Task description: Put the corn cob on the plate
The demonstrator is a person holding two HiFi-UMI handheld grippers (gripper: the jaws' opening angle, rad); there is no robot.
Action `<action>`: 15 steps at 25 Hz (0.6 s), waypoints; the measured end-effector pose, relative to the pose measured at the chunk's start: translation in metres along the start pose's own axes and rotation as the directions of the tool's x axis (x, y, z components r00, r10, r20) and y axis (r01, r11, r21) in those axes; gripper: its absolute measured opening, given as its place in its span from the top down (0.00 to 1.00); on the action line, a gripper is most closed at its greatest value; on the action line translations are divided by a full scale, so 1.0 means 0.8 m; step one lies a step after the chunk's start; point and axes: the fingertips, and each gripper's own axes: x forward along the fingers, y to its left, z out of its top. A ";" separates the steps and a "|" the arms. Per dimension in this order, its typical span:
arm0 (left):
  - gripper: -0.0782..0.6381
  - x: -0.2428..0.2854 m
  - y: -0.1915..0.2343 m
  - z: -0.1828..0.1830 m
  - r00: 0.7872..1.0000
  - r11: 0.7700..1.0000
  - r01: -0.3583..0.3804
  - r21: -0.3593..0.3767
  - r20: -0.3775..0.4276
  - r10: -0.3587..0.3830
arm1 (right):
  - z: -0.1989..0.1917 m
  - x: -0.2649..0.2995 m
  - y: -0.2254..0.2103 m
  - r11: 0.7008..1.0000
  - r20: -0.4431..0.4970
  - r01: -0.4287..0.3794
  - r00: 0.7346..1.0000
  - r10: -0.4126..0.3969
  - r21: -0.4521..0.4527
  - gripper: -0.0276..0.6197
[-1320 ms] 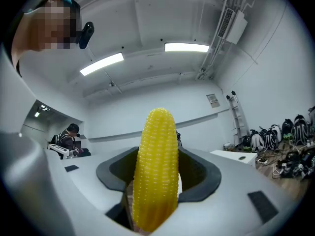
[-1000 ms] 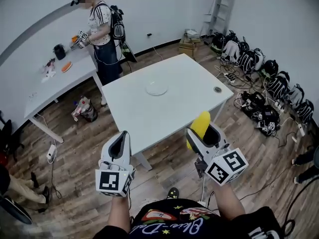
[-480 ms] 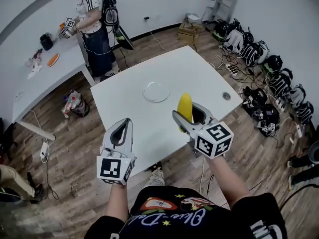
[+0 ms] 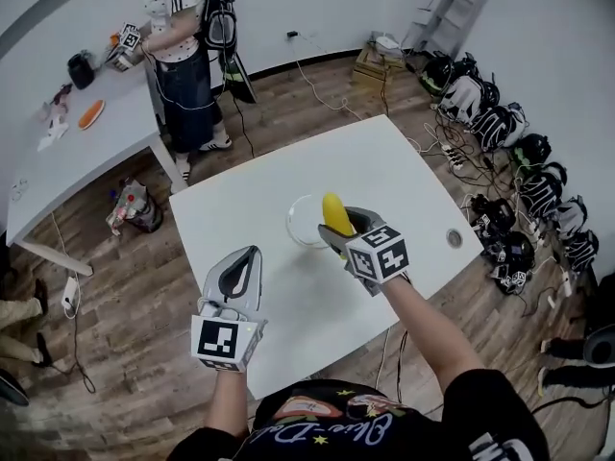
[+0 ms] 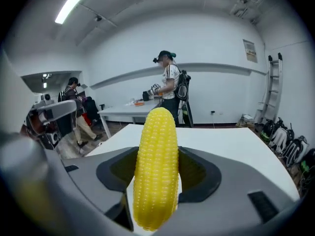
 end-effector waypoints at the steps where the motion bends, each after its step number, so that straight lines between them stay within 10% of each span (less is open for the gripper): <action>1: 0.89 0.003 0.009 -0.004 1.000 1.000 -0.012 -0.006 -0.008 0.012 | -0.007 0.018 -0.005 1.000 -0.045 -0.011 0.999 0.010 -0.012 0.57; 7: 0.89 0.011 0.053 -0.024 0.997 0.996 -0.066 -0.062 -0.038 0.064 | -0.047 0.106 -0.024 0.996 -0.321 -0.089 0.944 0.078 -0.020 0.57; 15: 0.89 0.009 0.091 -0.032 0.992 0.991 -0.117 -0.070 -0.051 0.113 | -0.064 0.160 -0.024 0.996 -0.405 -0.085 0.911 0.076 -0.005 0.57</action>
